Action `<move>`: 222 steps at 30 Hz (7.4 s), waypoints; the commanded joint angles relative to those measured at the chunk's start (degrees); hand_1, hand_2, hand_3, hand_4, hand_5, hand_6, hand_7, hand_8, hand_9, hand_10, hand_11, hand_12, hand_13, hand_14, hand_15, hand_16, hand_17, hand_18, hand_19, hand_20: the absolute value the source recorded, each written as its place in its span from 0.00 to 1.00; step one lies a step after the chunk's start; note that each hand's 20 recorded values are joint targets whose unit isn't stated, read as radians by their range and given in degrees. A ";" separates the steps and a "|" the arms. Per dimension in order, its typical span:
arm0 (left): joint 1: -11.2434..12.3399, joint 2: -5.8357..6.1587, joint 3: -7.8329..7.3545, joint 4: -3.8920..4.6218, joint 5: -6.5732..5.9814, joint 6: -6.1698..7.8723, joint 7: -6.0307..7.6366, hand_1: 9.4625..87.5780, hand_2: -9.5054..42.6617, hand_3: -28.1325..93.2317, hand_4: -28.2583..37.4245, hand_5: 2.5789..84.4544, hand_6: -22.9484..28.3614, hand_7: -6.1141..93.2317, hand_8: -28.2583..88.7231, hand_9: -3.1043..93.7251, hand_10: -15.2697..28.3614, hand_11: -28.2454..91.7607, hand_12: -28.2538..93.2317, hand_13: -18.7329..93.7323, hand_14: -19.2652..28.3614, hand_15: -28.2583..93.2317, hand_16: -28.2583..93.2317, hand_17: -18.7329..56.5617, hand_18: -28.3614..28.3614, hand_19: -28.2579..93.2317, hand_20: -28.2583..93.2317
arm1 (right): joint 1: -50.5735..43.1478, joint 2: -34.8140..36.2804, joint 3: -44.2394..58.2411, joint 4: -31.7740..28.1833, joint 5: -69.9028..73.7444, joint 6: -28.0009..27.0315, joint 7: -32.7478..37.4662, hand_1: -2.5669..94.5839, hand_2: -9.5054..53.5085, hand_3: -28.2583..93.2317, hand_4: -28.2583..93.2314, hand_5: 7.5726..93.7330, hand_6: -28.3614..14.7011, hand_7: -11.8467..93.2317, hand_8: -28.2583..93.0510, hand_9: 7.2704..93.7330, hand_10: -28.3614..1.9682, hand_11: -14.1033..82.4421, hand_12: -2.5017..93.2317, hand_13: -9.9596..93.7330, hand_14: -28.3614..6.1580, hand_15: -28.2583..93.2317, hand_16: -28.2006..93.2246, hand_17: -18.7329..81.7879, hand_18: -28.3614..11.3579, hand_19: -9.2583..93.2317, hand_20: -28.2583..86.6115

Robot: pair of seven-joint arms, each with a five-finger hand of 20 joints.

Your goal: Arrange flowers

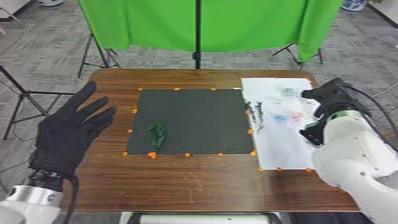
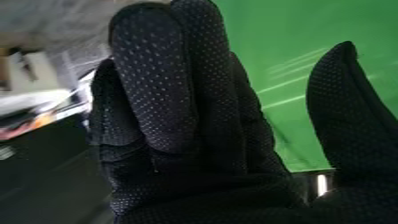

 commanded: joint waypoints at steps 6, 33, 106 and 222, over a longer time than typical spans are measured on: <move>2.20 -0.20 -0.21 -0.01 -0.34 1.02 1.28 0.17 0.31 0.85 0.04 0.28 0.54 0.22 0.15 0.26 0.74 0.39 0.34 0.29 0.88 0.46 0.23 0.00 0.91 0.55 0.31 | -23.00 -0.51 11.17 -2.71 -3.77 -3.24 4.49 0.35 0.15 0.78 0.06 0.65 0.51 0.21 0.15 0.95 0.40 0.38 0.20 0.92 0.48 0.67 0.36 0.65 0.05 1.00 0.37; 1.67 -1.39 0.24 0.20 0.00 0.58 -0.04 0.17 0.31 0.85 0.05 0.28 0.53 0.21 0.15 0.26 0.75 0.39 0.34 0.29 0.88 0.46 0.23 0.00 0.91 0.55 0.30 | -24.90 0.85 8.90 1.85 -6.23 -8.64 7.54 0.38 0.08 0.78 0.06 0.62 0.50 0.20 0.15 0.93 0.40 0.39 0.20 0.90 0.49 0.68 0.37 0.64 0.07 1.00 0.35; -3.49 2.21 0.38 0.69 0.13 -0.65 -1.50 0.17 0.31 0.85 0.05 0.28 0.54 0.21 0.15 0.26 0.75 0.39 0.34 0.29 0.88 0.46 0.23 0.00 0.91 0.55 0.30 | 43.70 -23.40 -57.48 16.78 -1.76 2.71 -6.74 0.57 0.00 0.80 0.00 0.98 0.62 0.30 0.32 1.00 0.56 0.56 0.18 0.91 0.55 0.75 0.38 0.60 0.12 1.00 0.51; -11.46 3.77 4.21 4.30 0.05 -4.80 -2.33 0.17 0.31 0.85 0.05 0.28 0.54 0.21 0.15 0.26 0.75 0.39 0.34 0.29 0.88 0.47 0.23 0.00 0.91 0.55 0.30 | 55.12 -30.05 -72.93 23.32 9.85 -1.92 -12.08 0.31 0.28 0.82 0.03 0.74 0.67 0.22 0.13 1.00 0.54 0.55 0.21 0.87 0.45 0.79 0.39 0.53 0.04 1.00 0.51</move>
